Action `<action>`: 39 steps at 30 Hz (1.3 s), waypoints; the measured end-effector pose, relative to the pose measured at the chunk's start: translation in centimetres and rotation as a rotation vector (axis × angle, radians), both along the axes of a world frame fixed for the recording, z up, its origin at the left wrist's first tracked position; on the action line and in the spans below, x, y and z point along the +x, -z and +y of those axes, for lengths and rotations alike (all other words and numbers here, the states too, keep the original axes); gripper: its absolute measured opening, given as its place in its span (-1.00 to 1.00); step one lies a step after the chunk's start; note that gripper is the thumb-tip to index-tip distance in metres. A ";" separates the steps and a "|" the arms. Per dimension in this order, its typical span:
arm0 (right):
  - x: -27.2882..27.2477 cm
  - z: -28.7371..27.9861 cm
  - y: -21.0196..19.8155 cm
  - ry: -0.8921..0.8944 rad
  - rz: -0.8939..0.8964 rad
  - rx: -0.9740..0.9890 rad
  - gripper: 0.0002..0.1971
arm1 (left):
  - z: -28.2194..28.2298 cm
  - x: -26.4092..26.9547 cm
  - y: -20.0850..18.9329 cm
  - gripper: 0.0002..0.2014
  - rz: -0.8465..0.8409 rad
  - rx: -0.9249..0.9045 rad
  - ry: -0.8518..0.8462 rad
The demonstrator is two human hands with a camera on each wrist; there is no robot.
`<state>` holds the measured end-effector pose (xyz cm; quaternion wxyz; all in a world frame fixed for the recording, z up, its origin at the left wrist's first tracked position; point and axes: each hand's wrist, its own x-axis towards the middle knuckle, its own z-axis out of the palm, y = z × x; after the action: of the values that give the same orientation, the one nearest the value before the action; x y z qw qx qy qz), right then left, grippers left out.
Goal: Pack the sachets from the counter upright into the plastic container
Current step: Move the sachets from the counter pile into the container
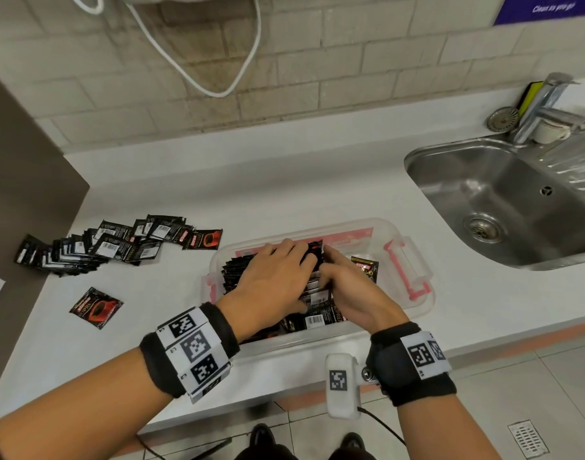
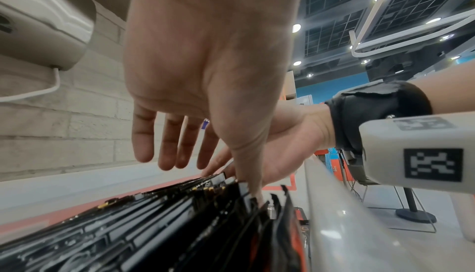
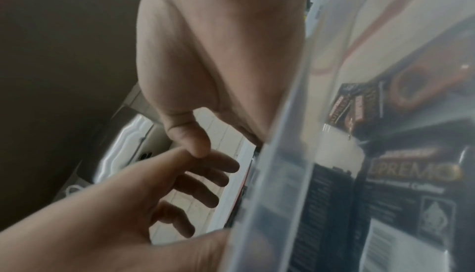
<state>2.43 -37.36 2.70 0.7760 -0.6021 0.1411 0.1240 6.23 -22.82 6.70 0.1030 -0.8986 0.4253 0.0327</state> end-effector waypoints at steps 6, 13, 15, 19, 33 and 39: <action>0.0 -0.6 0.6 0.061 0.037 0.172 -0.68 | 0.4 0.4 0.4 -0.28 0.001 0.026 -0.016; 0.1 -0.3 -0.1 0.073 0.048 0.175 -0.58 | 0.8 0.7 1.0 -0.19 0.054 0.038 0.004; 0.2 -0.6 0.1 0.066 0.032 0.155 -0.61 | 0.8 0.7 1.0 -0.17 0.056 0.044 0.008; 0.1 -1.1 0.1 0.061 0.044 -0.017 -0.74 | 0.7 0.7 1.1 -0.17 0.059 0.062 0.001; -0.1 -1.1 -0.2 -0.062 0.101 -0.239 -0.42 | 0.8 0.7 1.2 -0.20 0.058 0.060 -0.014; 0.0 -1.1 0.1 -0.039 0.128 -0.234 -0.52 | 0.8 0.7 1.2 -0.18 0.069 0.054 -0.014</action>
<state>2.42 -38.44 2.62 0.6874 -0.6819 0.1921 0.1600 6.95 -21.97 5.46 0.1121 -0.8967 0.4214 0.0758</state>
